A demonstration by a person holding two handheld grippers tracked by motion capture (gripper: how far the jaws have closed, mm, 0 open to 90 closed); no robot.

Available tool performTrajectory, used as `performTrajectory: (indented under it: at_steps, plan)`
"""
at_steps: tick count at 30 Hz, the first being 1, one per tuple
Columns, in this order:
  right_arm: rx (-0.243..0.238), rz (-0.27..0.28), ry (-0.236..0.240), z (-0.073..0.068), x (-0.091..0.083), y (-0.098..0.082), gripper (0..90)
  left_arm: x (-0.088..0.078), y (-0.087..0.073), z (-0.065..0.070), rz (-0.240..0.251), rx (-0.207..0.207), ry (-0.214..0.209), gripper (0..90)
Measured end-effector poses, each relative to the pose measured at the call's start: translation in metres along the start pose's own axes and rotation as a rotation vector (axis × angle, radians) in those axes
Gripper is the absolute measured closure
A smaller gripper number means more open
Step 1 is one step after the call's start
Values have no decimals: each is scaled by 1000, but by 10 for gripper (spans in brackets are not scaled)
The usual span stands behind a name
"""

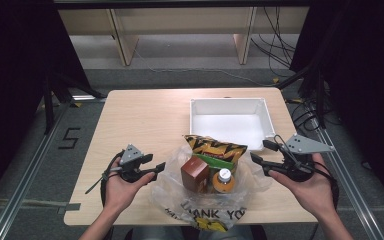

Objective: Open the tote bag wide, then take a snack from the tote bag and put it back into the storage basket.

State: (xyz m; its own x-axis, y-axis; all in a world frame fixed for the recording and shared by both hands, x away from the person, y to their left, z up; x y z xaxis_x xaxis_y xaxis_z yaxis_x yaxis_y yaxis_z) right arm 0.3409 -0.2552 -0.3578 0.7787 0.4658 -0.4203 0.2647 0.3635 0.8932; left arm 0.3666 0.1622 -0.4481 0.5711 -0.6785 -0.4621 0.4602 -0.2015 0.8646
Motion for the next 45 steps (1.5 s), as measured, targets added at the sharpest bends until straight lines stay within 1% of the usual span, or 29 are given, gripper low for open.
performTrajectory:
  at_steps: [1, 2, 4, 5, 6, 7, 9, 10, 13, 15, 16, 17, 18, 21, 25, 26, 28, 30, 31, 33, 34, 35, 36, 38, 39, 40, 42, 43, 45]
  plan:
    - [37, -27, 12, -4, -2, 0, 421, -2, 0, 1, 7, -6, 3, 396]
    - [19, 11, 6, -3, 1, 2, 421, -4, -1, 1, 11, -3, 0, 395]
    - [22, 4, 21, -6, 1, 5, 421, -9, -2, 2, 19, -10, 3, 396]
    - [18, 35, 16, -6, 3, 6, 422, -11, -3, 2, 24, -15, 2, 396]
    - [3, 26, 37, -5, 4, 8, 427, -13, -4, 2, 23, -18, 4, 396]
    - [17, 35, 43, -6, 5, 9, 427, -15, -5, 2, 18, -5, 4, 396]
    - [3, 43, 48, -7, 8, 10, 429, -17, -8, 1, 22, -16, 4, 390]
    - [26, 31, 63, -10, 9, 11, 429, -18, -8, 1, 23, -19, 7, 389]
    - [20, 49, 72, -11, 15, 14, 429, -19, -10, 2, 26, -32, 13, 388]
    - [-4, 41, 90, -10, 17, 17, 429, -18, -11, 2, 25, -27, 8, 388]
    - [-3, 47, 91, -10, 19, 19, 429, -19, -11, 1, 18, -14, 6, 388]
    - [-16, 61, 82, -9, 22, 20, 429, -18, -11, 2, 23, -18, 7, 388]
    - [-2, 45, 94, -10, 22, 21, 429, -17, -11, 3, 27, -20, 7, 389]
    - [-1, 46, 106, -13, 23, 24, 428, -16, -11, 4, 25, -19, 6, 392]
    - [-25, 50, 93, -12, 25, 26, 429, -15, -12, 5, 28, -15, 5, 393]
    - [-1, 44, 99, -15, 26, 25, 429, -15, -12, 5, 29, -17, 6, 393]
    - [-17, 43, 111, -14, 26, 26, 425, -15, -12, 5, 37, -28, 2, 393]
    - [-9, 54, 102, -16, 27, 26, 418, -16, -12, 5, 30, -14, 4, 393]
    - [-10, 45, 107, -16, 27, 27, 413, -16, -12, 5, 32, -23, 2, 393]
    - [-28, 52, 107, -15, 28, 28, 406, -17, -12, 5, 30, -12, 9, 393]
    - [-10, 58, 97, -17, 29, 27, 401, -17, -11, 5, 36, -27, 11, 393]
    - [-33, 52, 106, -14, 30, 28, 399, -16, -11, 4, 39, -26, 9, 393]
    - [-19, 38, 123, -16, 31, 28, 397, -16, -10, 3, 40, -21, 6, 394]
    - [-26, 37, 123, -16, 34, 27, 394, -16, -10, 3, 37, -20, 11, 393]
    - [-8, 33, 127, -18, 35, 27, 395, -15, -10, 4, 38, -22, 11, 394]
    - [-7, 6, 145, -19, 35, 27, 395, -15, -10, 4, 39, -23, 10, 393]
    - [-20, 15, 137, -20, 38, 26, 394, -16, -11, 4, 41, -20, 3, 393]
    - [-25, 14, 151, -20, 38, 26, 395, -16, -12, 4, 41, -23, 12, 394]
    - [-53, 13, 145, -21, 42, 26, 396, -17, -14, 4, 42, -23, 6, 394]
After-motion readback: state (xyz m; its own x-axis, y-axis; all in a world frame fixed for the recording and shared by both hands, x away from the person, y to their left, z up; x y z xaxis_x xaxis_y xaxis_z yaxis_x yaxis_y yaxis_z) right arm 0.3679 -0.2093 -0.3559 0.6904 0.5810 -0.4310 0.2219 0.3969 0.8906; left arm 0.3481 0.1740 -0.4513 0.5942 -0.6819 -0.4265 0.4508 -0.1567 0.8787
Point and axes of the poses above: each handheld gripper's, and its own axes: x roughly forward along the jaws, y roughly out of its top, z roughly to its right, the point moved 1 cm from there along x, roughly forward along the jaws, and after that the axes turned 8 degrees about -y, right-handed, at the moved point
